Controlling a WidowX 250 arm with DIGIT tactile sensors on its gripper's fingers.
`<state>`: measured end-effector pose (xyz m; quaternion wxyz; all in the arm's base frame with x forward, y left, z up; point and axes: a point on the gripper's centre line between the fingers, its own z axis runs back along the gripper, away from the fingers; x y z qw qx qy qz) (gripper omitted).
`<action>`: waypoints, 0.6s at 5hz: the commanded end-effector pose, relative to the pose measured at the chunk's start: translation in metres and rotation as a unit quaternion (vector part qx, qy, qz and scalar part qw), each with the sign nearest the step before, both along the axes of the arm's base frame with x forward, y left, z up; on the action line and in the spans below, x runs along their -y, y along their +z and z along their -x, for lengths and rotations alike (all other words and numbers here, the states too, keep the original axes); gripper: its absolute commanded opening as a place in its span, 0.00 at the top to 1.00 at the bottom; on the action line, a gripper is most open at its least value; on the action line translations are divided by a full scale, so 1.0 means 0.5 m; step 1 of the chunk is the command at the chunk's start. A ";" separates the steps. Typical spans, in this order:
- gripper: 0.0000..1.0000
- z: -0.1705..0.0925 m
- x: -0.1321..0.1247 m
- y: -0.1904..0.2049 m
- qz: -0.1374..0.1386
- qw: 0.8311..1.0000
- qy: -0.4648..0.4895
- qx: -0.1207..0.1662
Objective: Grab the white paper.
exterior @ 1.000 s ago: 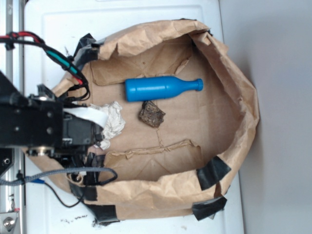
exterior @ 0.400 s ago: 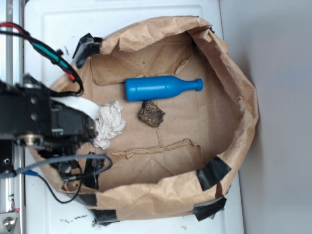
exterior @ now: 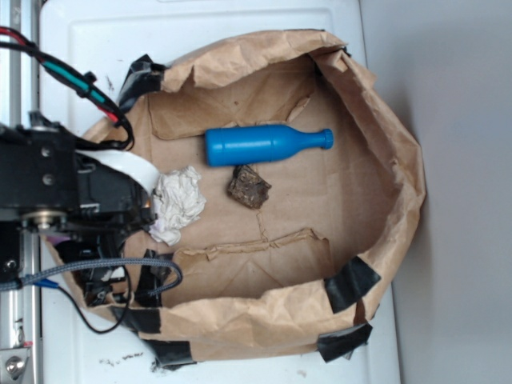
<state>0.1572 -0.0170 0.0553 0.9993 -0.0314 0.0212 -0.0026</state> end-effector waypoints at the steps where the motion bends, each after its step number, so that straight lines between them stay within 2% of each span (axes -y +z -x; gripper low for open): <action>1: 0.00 -0.081 -0.078 0.146 0.029 0.994 0.060 0.082; 2: 0.00 -0.181 -0.083 0.185 0.028 0.994 0.065 0.084; 3: 0.00 -0.218 -0.088 0.175 0.028 0.995 0.065 0.072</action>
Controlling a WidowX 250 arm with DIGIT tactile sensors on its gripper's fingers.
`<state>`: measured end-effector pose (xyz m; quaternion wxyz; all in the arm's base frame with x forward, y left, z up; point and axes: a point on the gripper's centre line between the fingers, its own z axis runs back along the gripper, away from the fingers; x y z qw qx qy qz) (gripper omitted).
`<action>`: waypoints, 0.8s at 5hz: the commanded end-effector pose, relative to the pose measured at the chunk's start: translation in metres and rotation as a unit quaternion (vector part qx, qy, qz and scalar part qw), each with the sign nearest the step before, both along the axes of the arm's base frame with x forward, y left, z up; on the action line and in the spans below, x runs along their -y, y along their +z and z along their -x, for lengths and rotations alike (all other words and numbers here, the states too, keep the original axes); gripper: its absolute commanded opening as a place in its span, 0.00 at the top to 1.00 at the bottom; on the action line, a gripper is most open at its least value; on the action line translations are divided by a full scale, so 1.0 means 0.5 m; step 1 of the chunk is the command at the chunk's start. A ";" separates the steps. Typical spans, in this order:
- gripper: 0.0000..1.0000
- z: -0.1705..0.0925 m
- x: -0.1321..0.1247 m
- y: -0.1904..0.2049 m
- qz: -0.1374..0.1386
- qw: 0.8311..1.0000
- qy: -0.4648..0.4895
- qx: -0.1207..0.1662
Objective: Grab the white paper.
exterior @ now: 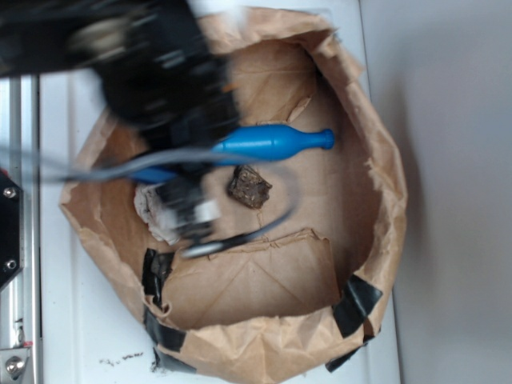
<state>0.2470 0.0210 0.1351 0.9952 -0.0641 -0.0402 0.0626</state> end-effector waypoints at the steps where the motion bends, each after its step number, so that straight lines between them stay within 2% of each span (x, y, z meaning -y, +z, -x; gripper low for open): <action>1: 0.00 -0.042 -0.010 -0.030 -0.004 1.000 -0.011 -0.016; 2: 0.00 0.001 0.026 -0.085 0.001 0.998 -0.049 -0.042; 3: 0.00 0.005 0.058 -0.150 -0.021 0.998 -0.056 -0.034; 4: 0.00 -0.003 0.086 -0.205 -0.019 0.994 -0.088 -0.054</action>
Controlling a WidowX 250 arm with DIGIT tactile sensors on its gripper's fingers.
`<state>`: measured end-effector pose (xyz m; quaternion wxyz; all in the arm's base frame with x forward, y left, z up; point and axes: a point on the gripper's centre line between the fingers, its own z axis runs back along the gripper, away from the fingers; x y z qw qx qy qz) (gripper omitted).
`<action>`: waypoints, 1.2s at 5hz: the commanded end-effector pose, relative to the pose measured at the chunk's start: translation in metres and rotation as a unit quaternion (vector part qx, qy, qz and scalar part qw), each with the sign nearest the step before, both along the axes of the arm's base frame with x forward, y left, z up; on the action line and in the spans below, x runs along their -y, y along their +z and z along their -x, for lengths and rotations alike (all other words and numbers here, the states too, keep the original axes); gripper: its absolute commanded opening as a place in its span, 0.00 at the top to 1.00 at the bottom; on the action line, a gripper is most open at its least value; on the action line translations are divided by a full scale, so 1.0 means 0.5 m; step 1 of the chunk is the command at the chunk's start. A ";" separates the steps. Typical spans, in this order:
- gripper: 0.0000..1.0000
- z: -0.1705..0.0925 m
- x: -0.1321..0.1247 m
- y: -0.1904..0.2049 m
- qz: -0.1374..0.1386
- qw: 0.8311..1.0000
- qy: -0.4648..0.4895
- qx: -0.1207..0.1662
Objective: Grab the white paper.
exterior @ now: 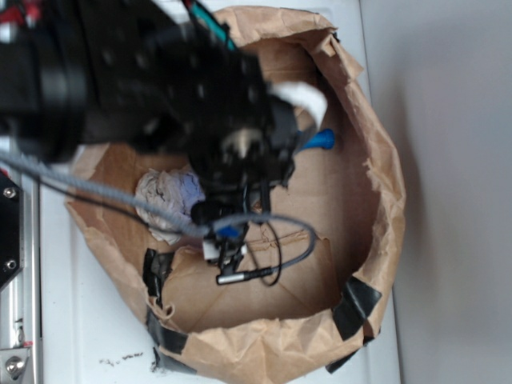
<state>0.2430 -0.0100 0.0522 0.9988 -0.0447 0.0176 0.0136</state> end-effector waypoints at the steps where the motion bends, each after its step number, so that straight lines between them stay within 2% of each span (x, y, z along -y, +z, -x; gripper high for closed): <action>1: 1.00 -0.019 0.027 -0.055 -0.019 0.999 -0.039 -0.007; 2: 1.00 -0.014 0.030 -0.043 -0.022 0.999 -0.043 0.008; 3: 1.00 -0.006 0.023 -0.028 -0.005 0.999 -0.041 0.018; 4: 0.00 0.004 -0.007 0.004 0.027 0.998 -0.019 0.050; 5: 0.00 0.013 -0.027 0.017 0.049 0.996 -0.009 0.068; 6: 0.00 0.031 -0.039 0.112 0.021 0.996 0.012 0.085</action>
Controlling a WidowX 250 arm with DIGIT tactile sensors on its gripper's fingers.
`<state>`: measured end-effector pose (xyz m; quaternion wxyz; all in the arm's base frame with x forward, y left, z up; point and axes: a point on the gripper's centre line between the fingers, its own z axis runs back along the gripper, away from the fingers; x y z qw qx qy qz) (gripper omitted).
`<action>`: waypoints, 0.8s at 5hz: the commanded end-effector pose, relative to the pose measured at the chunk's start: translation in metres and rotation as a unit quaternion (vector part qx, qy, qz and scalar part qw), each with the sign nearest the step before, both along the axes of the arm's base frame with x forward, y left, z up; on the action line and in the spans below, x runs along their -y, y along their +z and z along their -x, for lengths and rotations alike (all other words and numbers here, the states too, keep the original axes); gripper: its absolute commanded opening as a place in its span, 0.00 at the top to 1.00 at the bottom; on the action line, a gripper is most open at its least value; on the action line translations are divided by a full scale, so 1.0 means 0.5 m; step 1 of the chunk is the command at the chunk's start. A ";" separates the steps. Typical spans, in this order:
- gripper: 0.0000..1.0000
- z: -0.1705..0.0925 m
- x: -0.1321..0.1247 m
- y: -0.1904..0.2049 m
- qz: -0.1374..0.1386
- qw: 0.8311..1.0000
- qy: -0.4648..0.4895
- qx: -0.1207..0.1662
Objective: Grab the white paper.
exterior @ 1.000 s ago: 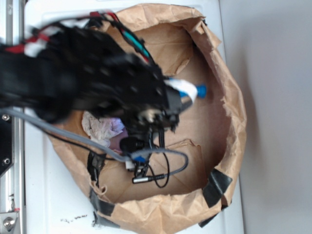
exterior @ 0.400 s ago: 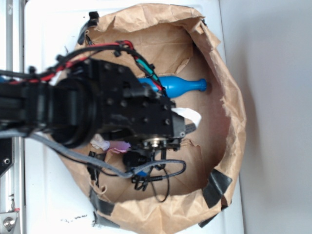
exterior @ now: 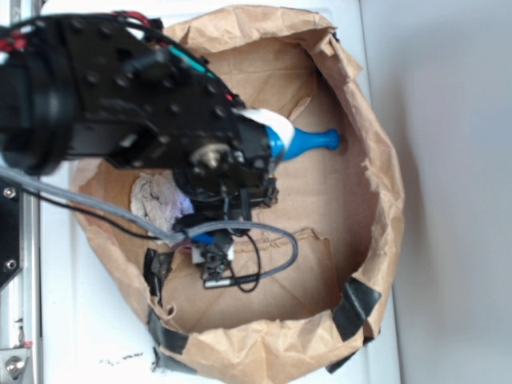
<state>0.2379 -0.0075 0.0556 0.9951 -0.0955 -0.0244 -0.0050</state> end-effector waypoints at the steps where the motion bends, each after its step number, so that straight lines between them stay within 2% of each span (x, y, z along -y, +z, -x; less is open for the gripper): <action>1: 0.00 0.030 -0.065 0.097 -0.036 0.998 0.041 0.031; 3: 0.00 0.054 -0.076 0.047 -0.052 0.998 0.018 0.004; 4: 0.00 0.043 -0.065 0.025 -0.056 0.998 0.003 0.005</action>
